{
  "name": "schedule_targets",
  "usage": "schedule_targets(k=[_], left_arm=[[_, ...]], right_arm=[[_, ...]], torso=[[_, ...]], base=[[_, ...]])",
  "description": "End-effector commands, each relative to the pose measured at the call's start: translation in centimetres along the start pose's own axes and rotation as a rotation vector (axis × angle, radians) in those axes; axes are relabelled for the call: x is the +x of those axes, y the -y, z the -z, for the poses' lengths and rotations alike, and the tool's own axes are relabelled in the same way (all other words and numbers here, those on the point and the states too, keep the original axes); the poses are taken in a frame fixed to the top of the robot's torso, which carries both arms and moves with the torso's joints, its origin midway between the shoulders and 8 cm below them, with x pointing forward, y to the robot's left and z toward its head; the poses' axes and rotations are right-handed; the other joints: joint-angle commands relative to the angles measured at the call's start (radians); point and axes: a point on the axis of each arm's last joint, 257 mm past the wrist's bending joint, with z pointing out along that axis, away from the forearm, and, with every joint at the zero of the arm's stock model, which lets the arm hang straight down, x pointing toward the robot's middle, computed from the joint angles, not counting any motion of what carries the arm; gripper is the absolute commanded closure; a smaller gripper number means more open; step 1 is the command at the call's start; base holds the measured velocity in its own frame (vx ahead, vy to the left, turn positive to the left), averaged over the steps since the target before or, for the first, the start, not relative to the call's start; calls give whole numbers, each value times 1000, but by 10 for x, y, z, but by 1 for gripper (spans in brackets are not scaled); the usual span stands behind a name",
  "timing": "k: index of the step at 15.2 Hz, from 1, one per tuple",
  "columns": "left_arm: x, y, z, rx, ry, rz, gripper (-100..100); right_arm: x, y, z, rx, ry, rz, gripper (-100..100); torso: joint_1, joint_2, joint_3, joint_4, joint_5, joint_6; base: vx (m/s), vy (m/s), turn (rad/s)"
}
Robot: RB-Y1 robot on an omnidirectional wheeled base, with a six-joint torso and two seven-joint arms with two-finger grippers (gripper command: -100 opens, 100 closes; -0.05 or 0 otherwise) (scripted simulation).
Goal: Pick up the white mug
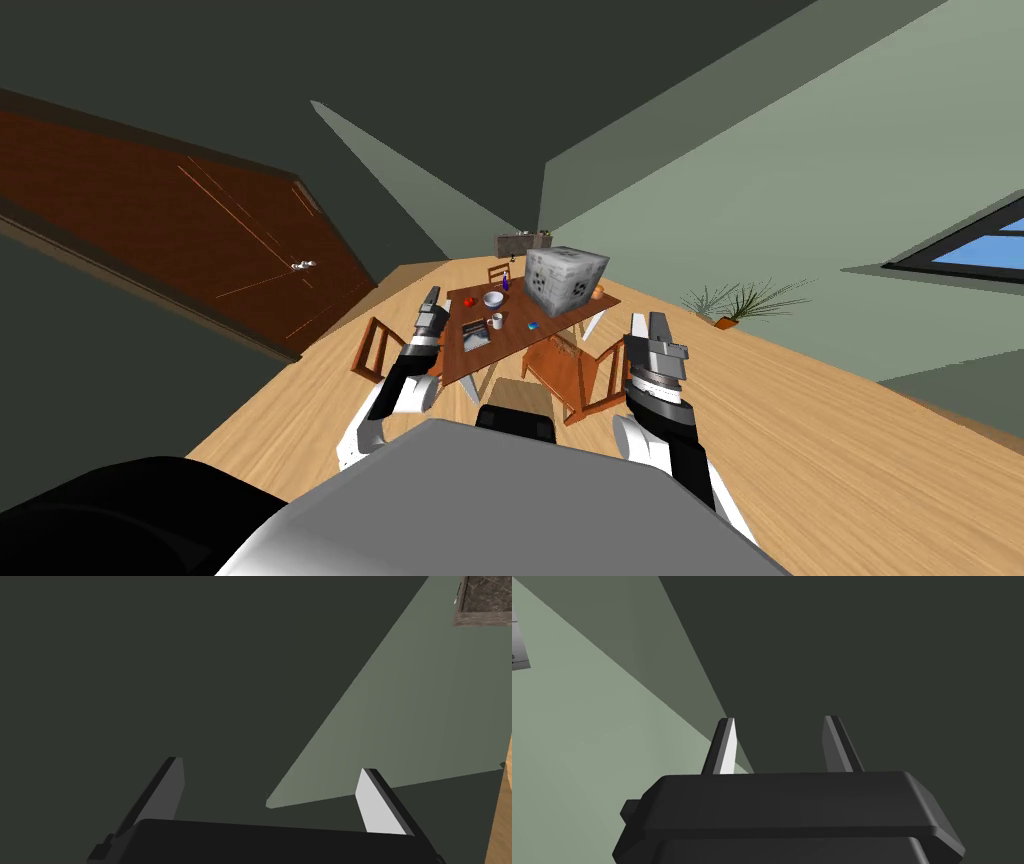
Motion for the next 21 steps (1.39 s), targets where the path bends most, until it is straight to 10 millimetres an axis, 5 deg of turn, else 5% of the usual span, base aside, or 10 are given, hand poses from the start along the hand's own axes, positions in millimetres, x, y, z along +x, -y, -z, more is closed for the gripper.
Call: schedule_targets(k=[1, 21], left_arm=[[-5, -15, -1, -47, -1, -30, -100], [-82, -143, 4, -476, 42, -294, -100]], right_arm=[[0, 0, 0, 0, 0, 0, 0], [0, 0, 0, 0, 0, 0, 0]], torso=[[0, 0, 0, 0, 0, 0], [1, -2, -1, 0, 0, 0]], base=[[9, -23, -150], [19, -15, -160]])
